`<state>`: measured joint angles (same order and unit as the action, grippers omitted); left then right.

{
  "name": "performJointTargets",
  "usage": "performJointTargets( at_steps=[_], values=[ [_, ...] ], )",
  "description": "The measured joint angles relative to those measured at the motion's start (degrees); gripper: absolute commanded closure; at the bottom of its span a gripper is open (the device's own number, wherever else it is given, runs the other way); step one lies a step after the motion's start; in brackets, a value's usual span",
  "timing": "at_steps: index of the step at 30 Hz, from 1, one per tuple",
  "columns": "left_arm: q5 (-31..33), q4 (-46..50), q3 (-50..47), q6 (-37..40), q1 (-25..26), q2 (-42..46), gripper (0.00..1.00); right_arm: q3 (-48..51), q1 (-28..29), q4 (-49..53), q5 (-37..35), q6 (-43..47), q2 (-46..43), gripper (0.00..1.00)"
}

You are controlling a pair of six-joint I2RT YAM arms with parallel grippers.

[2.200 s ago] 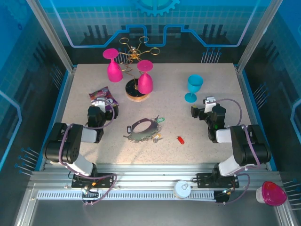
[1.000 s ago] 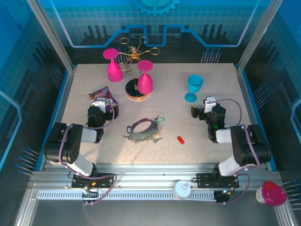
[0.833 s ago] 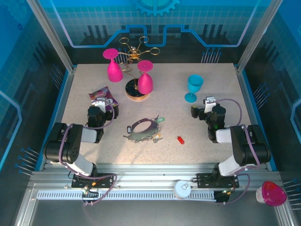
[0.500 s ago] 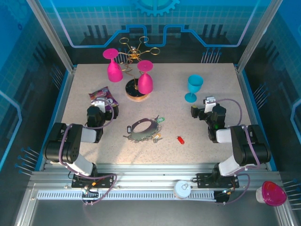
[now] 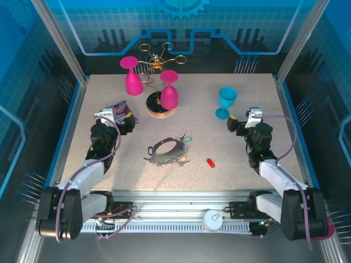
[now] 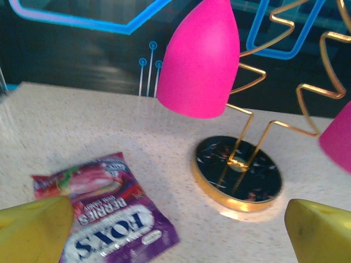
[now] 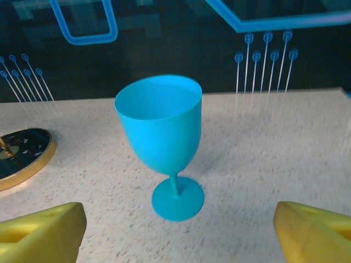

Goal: Put the keys on the keyring

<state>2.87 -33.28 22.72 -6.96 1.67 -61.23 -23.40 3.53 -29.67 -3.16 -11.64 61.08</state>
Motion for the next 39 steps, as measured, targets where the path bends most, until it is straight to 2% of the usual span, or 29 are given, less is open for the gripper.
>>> performJointTargets(
  at_steps=[5,8,11,14,17,21,26,27,29,33,39],
  values=[
    [-3.69,15.26,3.67,-8.61,0.48,5.77,0.01,-5.29,0.74,16.52,1.62,-9.64,-2.69,0.18],
    [-5.46,22.97,4.00,-13.84,2.84,8.35,0.01,-5.60,2.84,23.34,3.06,-13.90,-3.80,0.24],
    [-6.32,29.97,4.00,-18.34,8.35,9.42,0.01,-5.60,6.67,28.65,3.69,-16.72,-4.59,0.26],
    [-5.20,37.40,4.33,-22.27,16.39,9.55,0.02,-5.60,10.40,33.33,3.69,-18.53,-5.20,0.28],
    [-1.38,46.40,6.08,-26.77,24.94,9.53,0.10,-5.62,12.92,37.90,3.63,-20.22,-5.49,0.31],
    [4.33,55.10,9.05,-34.18,33.31,9.05,0.18,-5.64,13.84,41.62,3.61,-21.59,-6.43,0.35],
    [11.47,61.55,14.75,-44.06,45.03,2.58,0.20,-5.97,13.84,43.98,3.17,-21.84,-6.75,0.35],
    [12.76,62.71,16.48,-46.16,46.80,0.46,0.22,-6.08,13.84,44.24,3.10,-21.84,-6.78,0.35],
    [14.73,65.00,20.15,-50.95,49.11,-4.11,0.34,-6.29,13.84,44.76,2.64,-21.84,-6.75,0.35],
    [16.92,70.36,28.11,-62.49,50.05,-13.88,0.45,-6.32,13.84,45.18,1.53,-21.84,-6.78,0.34],
    [17.00,73.48,33.46,-75.12,50.60,-20.98,0.51,-6.32,13.84,45.27,0.15,-21.84,-7.10,0.34]
  ],
)
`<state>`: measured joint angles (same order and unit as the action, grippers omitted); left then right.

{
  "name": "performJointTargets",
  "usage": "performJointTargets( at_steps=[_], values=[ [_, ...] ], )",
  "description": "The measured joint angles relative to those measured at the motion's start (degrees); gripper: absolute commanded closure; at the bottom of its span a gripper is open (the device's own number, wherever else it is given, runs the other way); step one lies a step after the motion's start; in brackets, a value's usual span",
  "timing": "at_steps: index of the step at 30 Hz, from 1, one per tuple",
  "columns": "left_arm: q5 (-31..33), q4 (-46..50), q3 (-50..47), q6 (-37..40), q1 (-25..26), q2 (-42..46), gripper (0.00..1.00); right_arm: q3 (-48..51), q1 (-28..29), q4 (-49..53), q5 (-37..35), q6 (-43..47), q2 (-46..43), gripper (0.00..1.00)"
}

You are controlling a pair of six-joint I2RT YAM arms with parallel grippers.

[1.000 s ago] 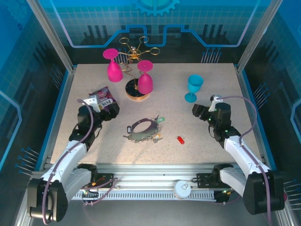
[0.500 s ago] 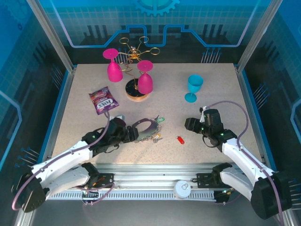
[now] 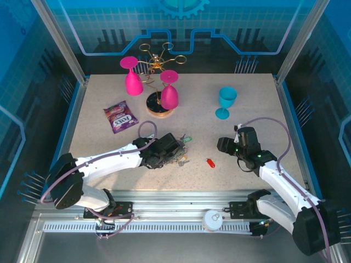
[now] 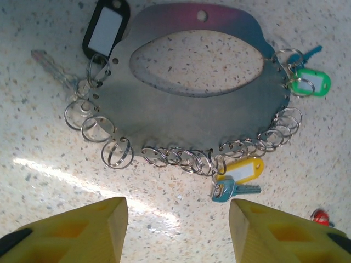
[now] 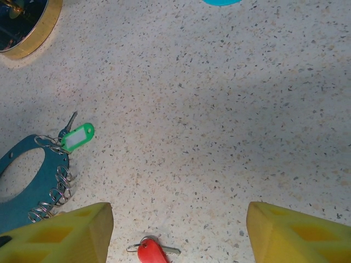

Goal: Put the keys on the keyring

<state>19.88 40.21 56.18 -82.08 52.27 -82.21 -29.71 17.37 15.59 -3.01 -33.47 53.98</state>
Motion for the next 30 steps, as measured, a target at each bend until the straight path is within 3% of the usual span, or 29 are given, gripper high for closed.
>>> performJointTargets(
  at_steps=[3,10,30],
  values=[
    [-0.22,0.55,1.49,-3.61,0.09,-2.89,0.59,0.00,0.00,-0.11,0.00,0.00,-0.15,0.33],
    [-1.70,0.98,2.71,-7.58,0.20,-8.83,0.61,0.00,0.00,-0.20,0.00,-0.02,-0.96,0.33],
    [-3.45,-1.49,2.73,-6.05,-1.22,-14.19,0.64,0.00,0.00,-0.20,0.00,-0.02,-1.49,0.34]
  ],
)
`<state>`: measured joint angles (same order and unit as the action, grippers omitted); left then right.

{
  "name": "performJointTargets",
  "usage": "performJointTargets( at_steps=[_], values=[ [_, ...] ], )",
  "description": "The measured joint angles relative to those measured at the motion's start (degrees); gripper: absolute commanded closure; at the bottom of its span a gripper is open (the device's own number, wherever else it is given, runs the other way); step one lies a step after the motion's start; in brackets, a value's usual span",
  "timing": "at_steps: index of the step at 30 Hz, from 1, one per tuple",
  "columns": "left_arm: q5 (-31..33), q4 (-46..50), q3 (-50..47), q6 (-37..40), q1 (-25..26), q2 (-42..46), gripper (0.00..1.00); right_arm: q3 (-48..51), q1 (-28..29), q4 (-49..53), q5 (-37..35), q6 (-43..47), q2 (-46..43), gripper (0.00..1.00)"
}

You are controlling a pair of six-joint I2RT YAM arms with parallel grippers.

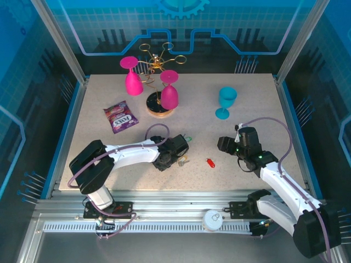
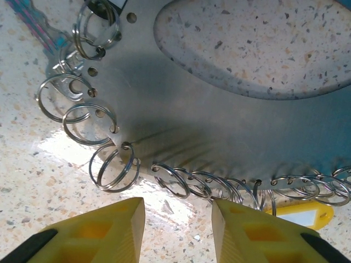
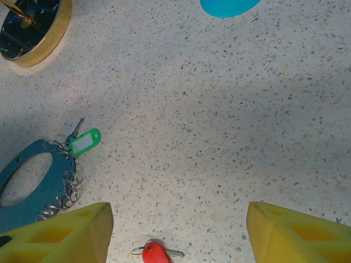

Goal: Put the keys on the keyring

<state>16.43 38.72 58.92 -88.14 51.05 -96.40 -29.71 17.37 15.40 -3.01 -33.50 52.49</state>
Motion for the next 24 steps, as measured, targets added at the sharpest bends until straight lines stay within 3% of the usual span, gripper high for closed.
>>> performJointTargets(
  at_steps=[17,24],
  values=[
    [-0.37,-1.05,-0.02,-0.02,-0.59,-2.27,0.73,0.02,0.00,0.02,0.02,0.00,-0.37,0.35],
    [-0.33,-0.85,-0.02,0.57,-0.57,-2.75,0.70,0.02,0.00,0.04,0.00,0.00,-1.25,0.35]
  ],
)
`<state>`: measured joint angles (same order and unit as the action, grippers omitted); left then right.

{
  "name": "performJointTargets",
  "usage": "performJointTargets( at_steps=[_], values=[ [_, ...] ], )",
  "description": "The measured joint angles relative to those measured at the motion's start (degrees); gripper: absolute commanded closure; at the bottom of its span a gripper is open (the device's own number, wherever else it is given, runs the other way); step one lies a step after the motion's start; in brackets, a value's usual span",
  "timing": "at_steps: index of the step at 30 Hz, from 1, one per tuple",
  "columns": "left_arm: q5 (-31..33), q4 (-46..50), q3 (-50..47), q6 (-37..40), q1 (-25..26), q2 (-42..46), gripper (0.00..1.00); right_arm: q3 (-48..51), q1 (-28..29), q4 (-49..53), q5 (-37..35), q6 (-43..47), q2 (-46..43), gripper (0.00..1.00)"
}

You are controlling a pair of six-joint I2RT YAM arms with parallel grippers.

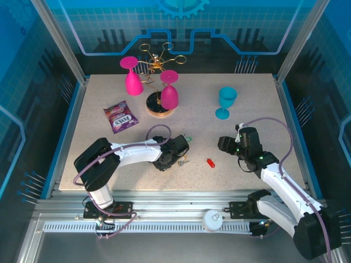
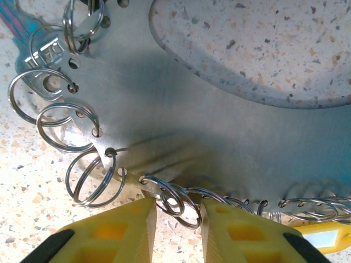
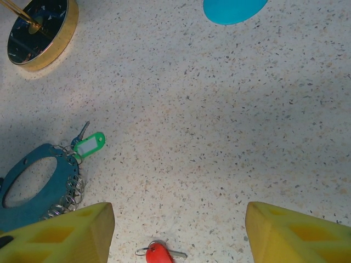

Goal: Put the keys on the keyring

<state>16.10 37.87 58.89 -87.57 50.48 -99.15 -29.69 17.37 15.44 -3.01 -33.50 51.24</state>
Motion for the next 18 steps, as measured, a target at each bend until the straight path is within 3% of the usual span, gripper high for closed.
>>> performJointTargets(
  at_steps=[18],
  values=[
    [2.54,4.98,0.33,2.62,0.70,4.50,0.74,0.00,0.00,0.00,0.00,-0.42,-0.46,0.36]
  ],
)
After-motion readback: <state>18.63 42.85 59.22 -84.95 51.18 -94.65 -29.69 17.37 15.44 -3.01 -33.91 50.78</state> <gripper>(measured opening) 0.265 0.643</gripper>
